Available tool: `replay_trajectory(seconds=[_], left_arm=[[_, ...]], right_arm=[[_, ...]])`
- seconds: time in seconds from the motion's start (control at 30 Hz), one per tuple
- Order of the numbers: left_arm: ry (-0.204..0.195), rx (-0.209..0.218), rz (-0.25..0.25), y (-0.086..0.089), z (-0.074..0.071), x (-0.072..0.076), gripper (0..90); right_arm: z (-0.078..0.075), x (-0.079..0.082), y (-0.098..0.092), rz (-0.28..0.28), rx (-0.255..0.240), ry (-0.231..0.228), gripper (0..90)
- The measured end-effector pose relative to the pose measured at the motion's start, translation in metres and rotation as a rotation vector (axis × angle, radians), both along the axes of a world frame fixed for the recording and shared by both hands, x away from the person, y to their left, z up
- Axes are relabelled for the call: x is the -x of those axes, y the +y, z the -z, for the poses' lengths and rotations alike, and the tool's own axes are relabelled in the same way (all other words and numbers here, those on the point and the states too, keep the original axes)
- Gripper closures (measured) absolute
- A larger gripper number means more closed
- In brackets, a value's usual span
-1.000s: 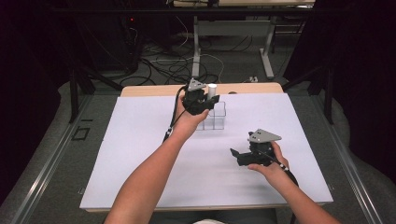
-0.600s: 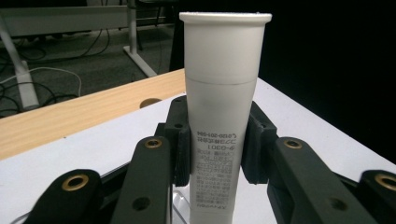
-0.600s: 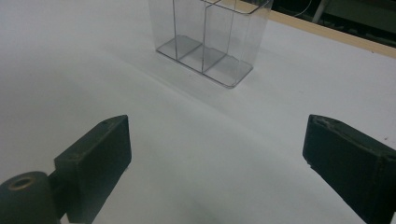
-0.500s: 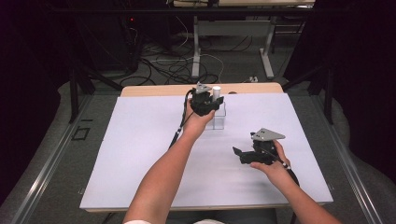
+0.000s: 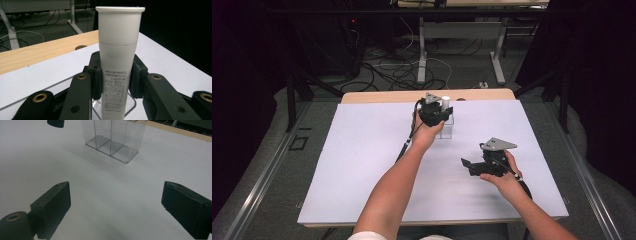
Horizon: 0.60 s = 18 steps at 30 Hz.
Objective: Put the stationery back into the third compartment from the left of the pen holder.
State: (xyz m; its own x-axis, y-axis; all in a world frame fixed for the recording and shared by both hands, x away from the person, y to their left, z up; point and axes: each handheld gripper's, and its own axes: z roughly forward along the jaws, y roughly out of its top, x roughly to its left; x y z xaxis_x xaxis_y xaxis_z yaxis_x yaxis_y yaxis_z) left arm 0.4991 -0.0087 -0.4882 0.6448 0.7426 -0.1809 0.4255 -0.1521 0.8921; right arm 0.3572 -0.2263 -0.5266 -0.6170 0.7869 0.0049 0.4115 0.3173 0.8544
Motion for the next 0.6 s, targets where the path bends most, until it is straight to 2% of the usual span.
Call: replay_trajectory(seconds=[0.03, 0.2, 0.33, 0.37, 0.53, 0.6], left_arm=[[-0.002, 0.009, 0.000, -0.0011, 0.0014, -0.0005, 69.6], [0.015, 0.001, 0.011, -0.0039, 0.0065, -0.0015, 69.6], [0.012, -0.002, 0.000, -0.0066, 0.0087, -0.0015, 69.6], [0.015, -0.004, 0.010, -0.0061, 0.0081, -0.0012, 69.6], [0.023, -0.017, -0.037, -0.0057, 0.0076, -0.0005, 69.6], [0.024, -0.013, -0.052, -0.0052, 0.0083, -0.0002, 69.6]], right_arm=[[0.0019, -0.0003, 0.0014, 0.001, -0.024, -0.011, 8.2], [0.0027, -0.0008, 0.0010, -0.009, -0.010, -0.004, 8.5], [0.0016, -0.0002, 0.0011, -0.015, -0.004, 0.007, 8.8], [0.0022, -0.0004, 0.0016, -0.016, -0.012, -0.001, 8.8], [0.0036, -0.0002, 0.0037, -0.028, -0.017, 0.000, 9.0], [0.0032, 0.0006, 0.0044, -0.032, -0.008, 0.017, 9.1]])
